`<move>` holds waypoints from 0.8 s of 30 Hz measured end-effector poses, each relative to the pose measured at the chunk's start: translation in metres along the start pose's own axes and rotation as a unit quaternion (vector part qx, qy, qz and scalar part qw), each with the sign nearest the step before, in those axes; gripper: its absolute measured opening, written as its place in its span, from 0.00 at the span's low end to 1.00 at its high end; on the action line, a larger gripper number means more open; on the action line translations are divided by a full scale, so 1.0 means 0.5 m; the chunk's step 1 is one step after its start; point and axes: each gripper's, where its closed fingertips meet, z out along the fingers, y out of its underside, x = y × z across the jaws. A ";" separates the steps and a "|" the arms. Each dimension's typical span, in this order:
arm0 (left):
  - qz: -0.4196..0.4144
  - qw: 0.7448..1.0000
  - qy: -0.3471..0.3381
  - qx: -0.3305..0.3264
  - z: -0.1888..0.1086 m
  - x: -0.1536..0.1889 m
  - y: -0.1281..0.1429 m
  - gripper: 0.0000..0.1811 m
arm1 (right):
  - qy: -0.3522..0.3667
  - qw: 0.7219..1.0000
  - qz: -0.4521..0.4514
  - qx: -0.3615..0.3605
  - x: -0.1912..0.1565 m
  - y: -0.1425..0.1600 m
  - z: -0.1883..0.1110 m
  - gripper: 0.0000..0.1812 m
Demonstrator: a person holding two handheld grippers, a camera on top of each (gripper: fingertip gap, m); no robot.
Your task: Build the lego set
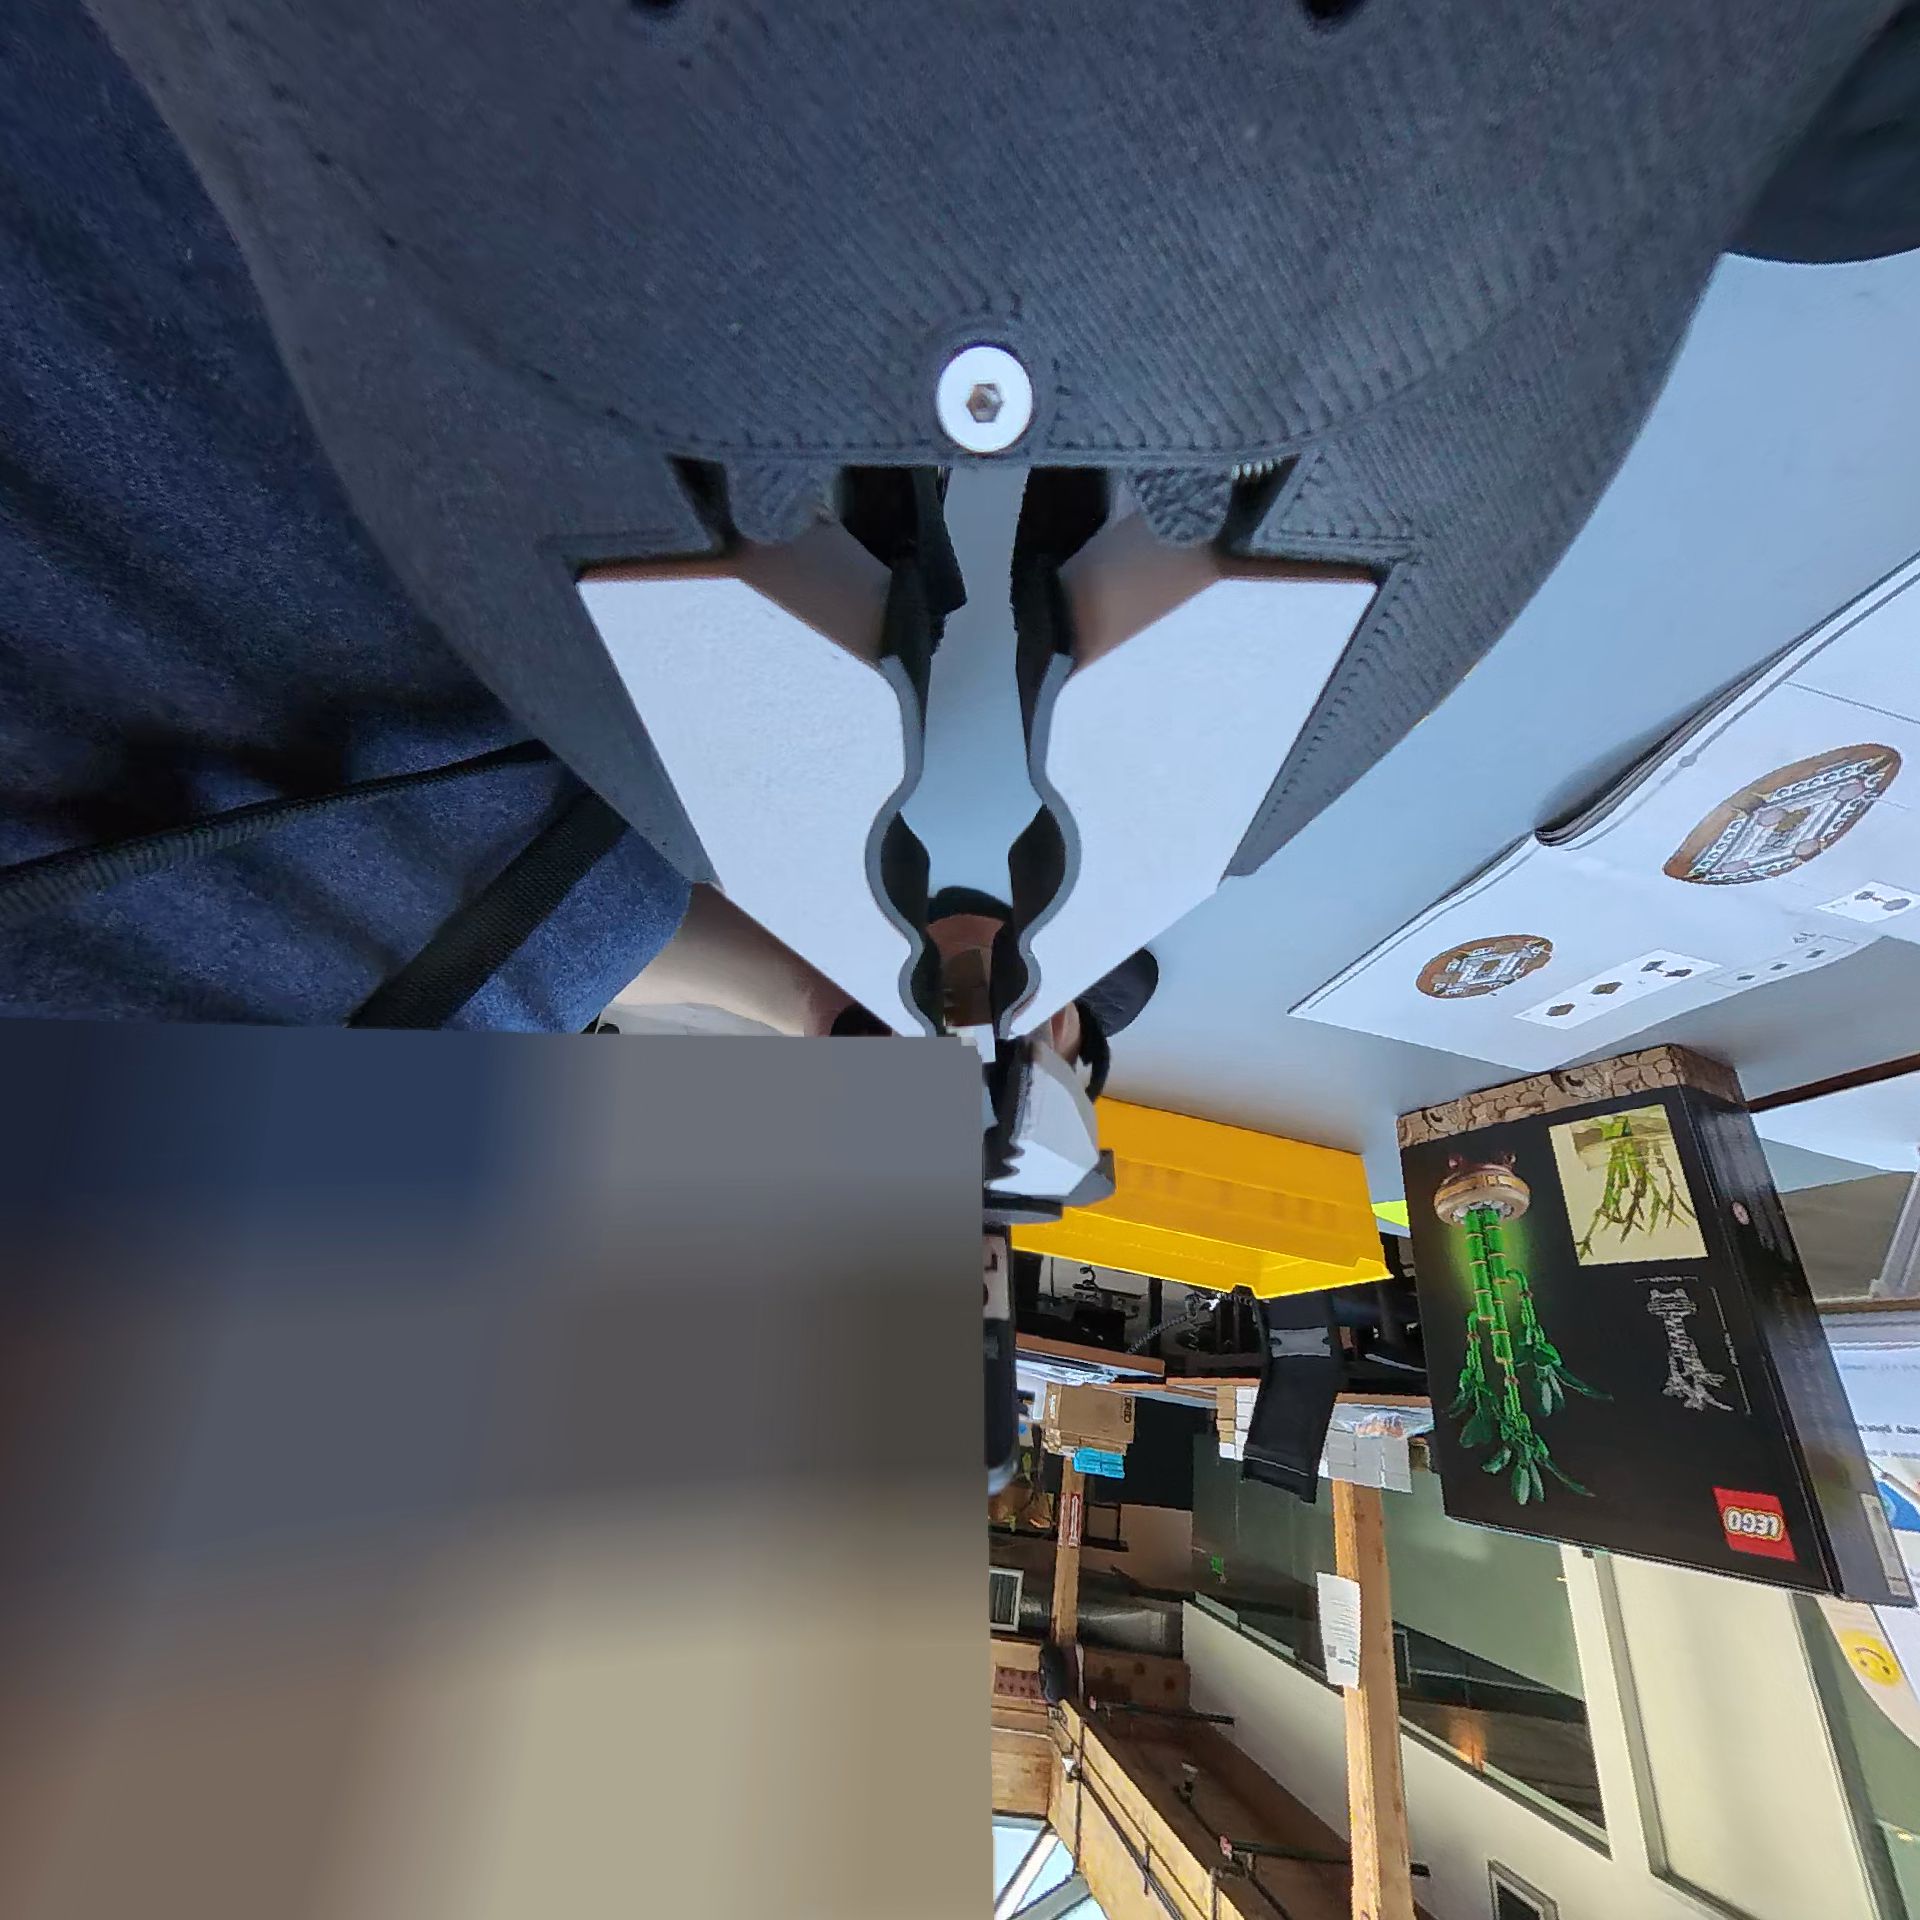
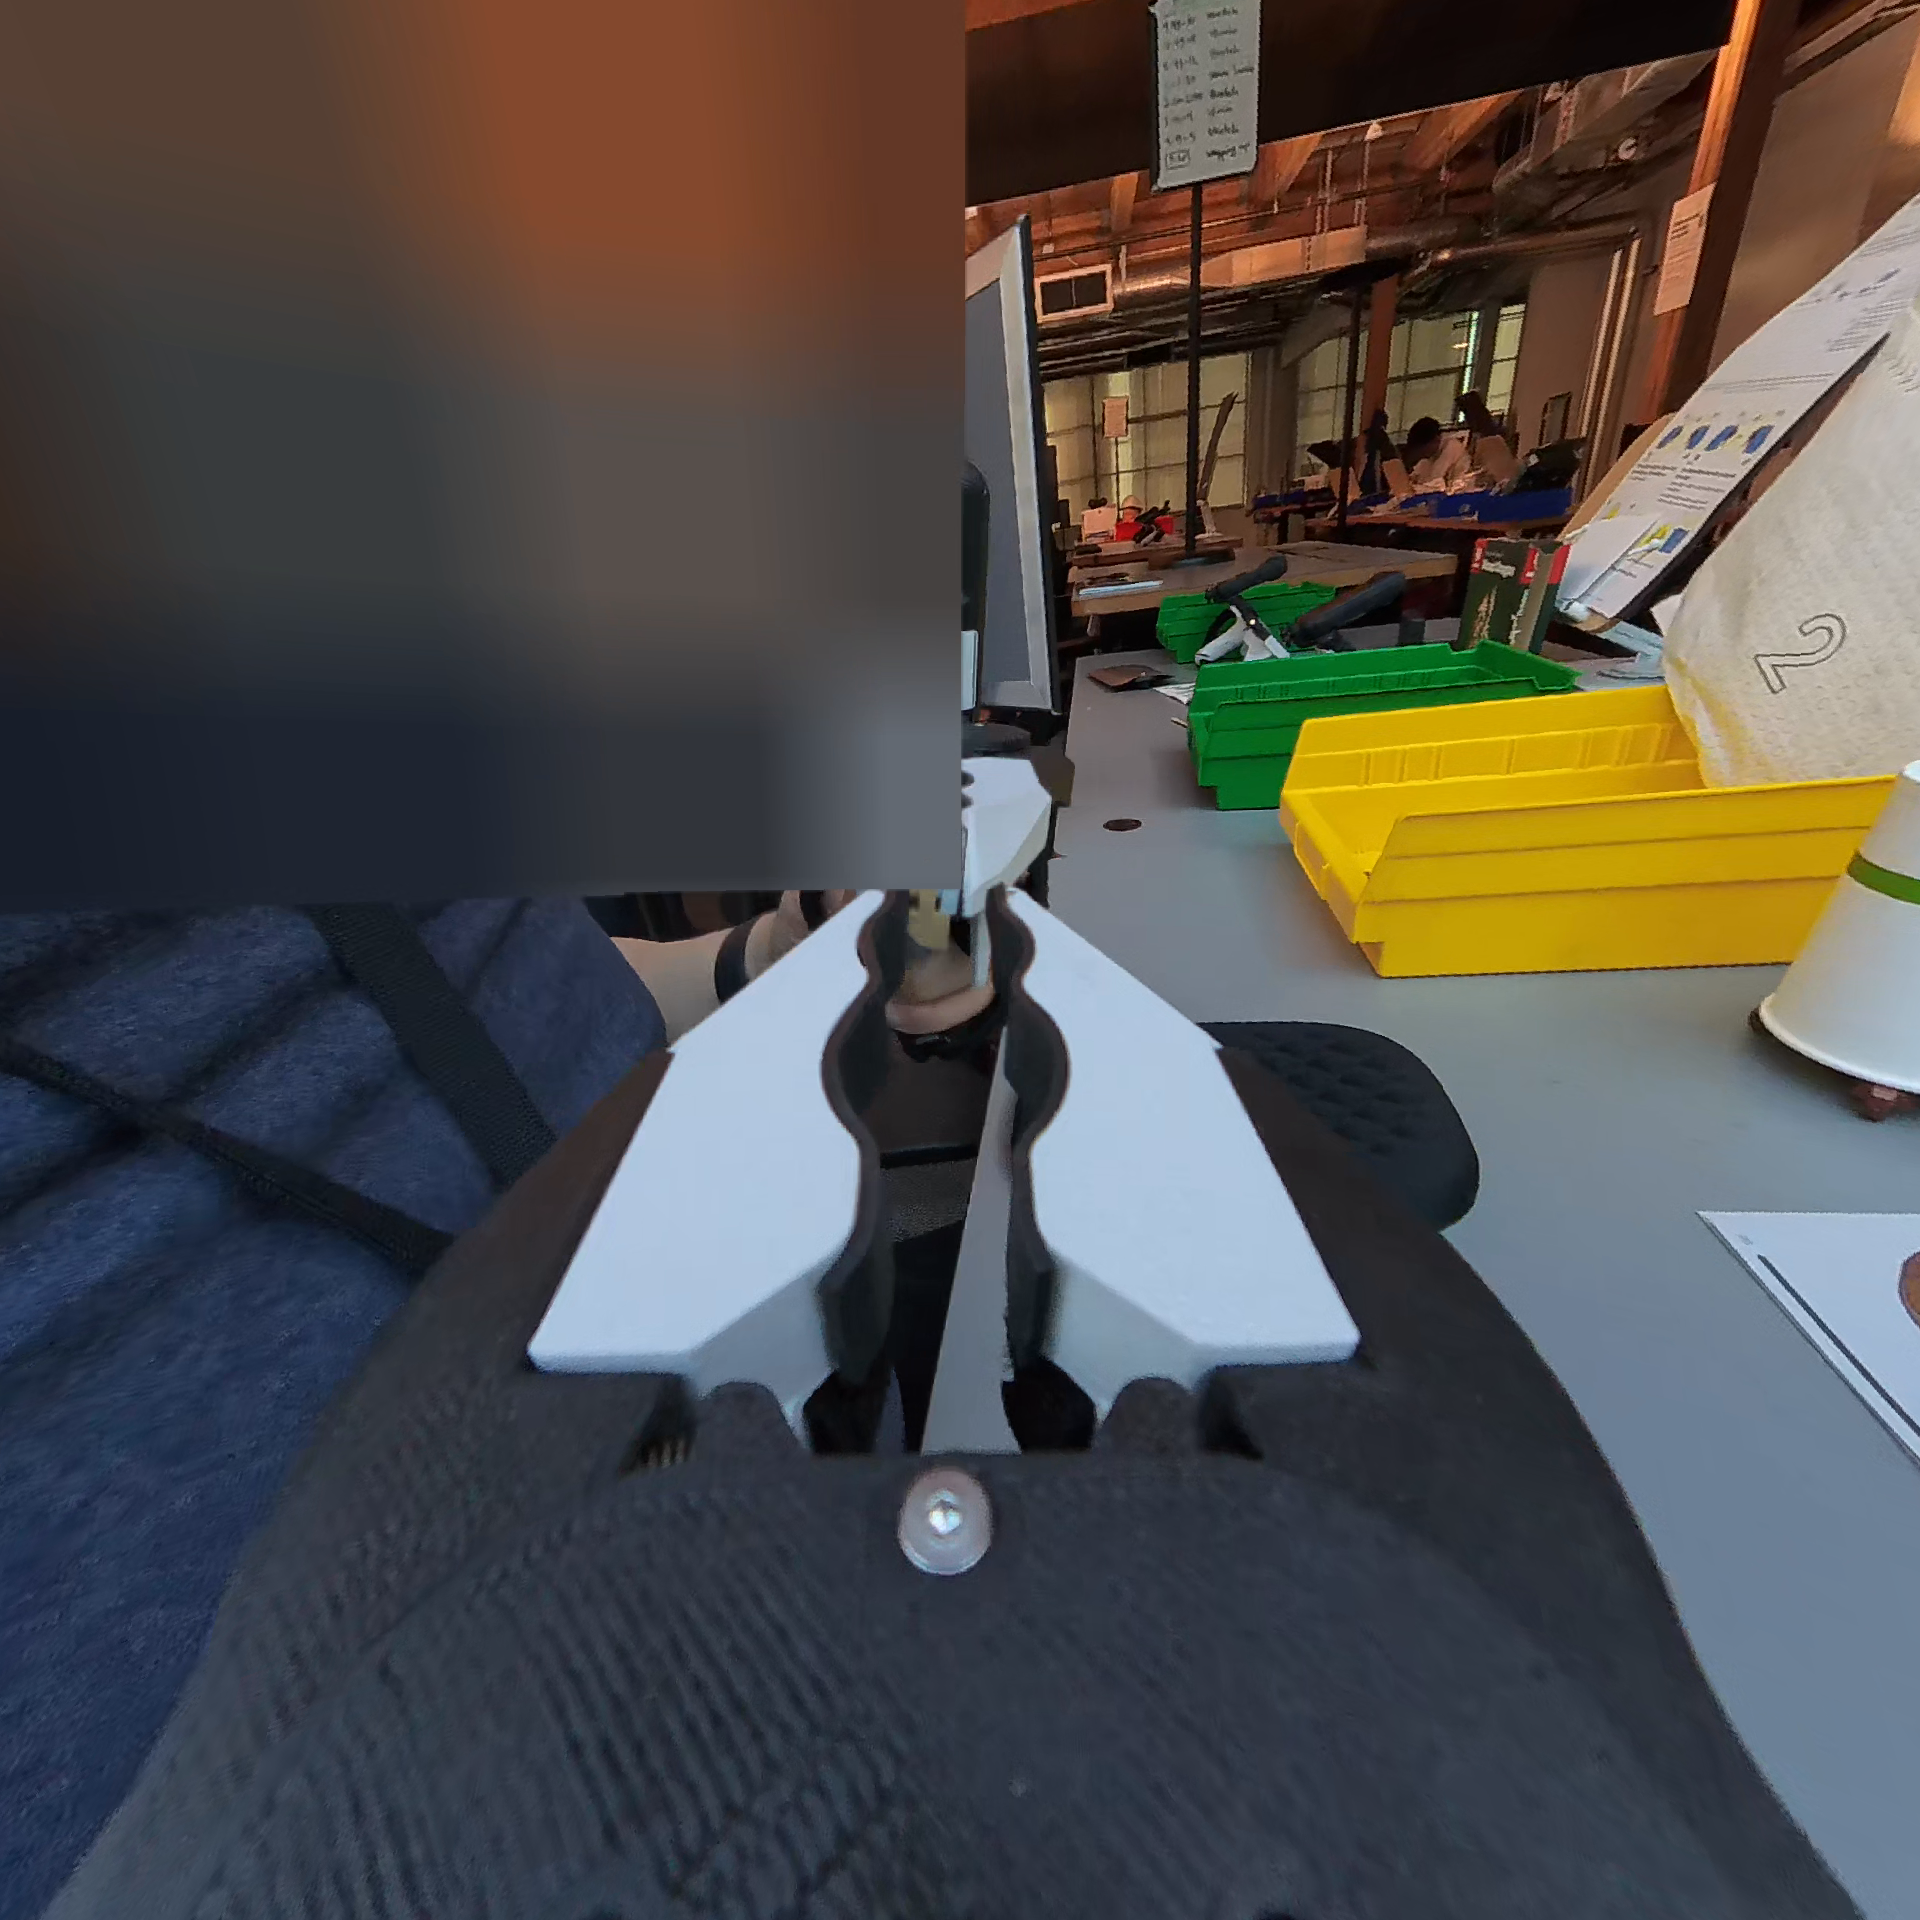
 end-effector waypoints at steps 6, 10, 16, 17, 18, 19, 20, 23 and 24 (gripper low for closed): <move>0.010 1.000 -0.003 -0.006 0.004 0.003 0.005 0.04 | -0.030 0.999 0.021 -0.019 -0.007 0.000 0.007 0.05; 0.014 1.000 0.001 -0.013 0.006 0.008 0.009 0.04 | -0.049 0.997 0.049 -0.026 -0.011 0.005 0.005 0.06; 0.022 1.000 -0.003 -0.019 0.007 0.007 0.012 0.04 | -0.054 0.997 0.046 -0.037 -0.011 0.006 0.003 0.03; 0.023 1.000 -0.004 -0.020 0.007 0.007 0.012 0.04 | -0.052 0.997 0.042 -0.037 -0.010 0.007 0.003 0.03; 0.023 1.000 -0.003 -0.021 0.006 0.007 0.012 0.04 | -0.052 0.997 0.040 -0.037 -0.011 0.007 0.004 0.03; 0.022 1.000 -0.003 -0.020 0.006 0.008 0.012 0.04 | -0.051 0.997 0.038 -0.037 -0.011 0.007 0.004 0.03; 0.020 1.000 -0.002 -0.019 0.006 0.007 0.011 0.04 | -0.051 0.997 0.037 -0.036 -0.011 0.006 0.005 0.03; 0.017 1.000 -0.001 -0.018 0.006 0.007 0.011 0.04 | -0.055 0.997 0.045 -0.030 -0.010 0.006 0.005 0.03; 0.018 1.000 -0.001 -0.020 0.006 0.007 0.012 0.04 | -0.057 0.997 0.049 -0.028 -0.010 0.007 0.005 0.03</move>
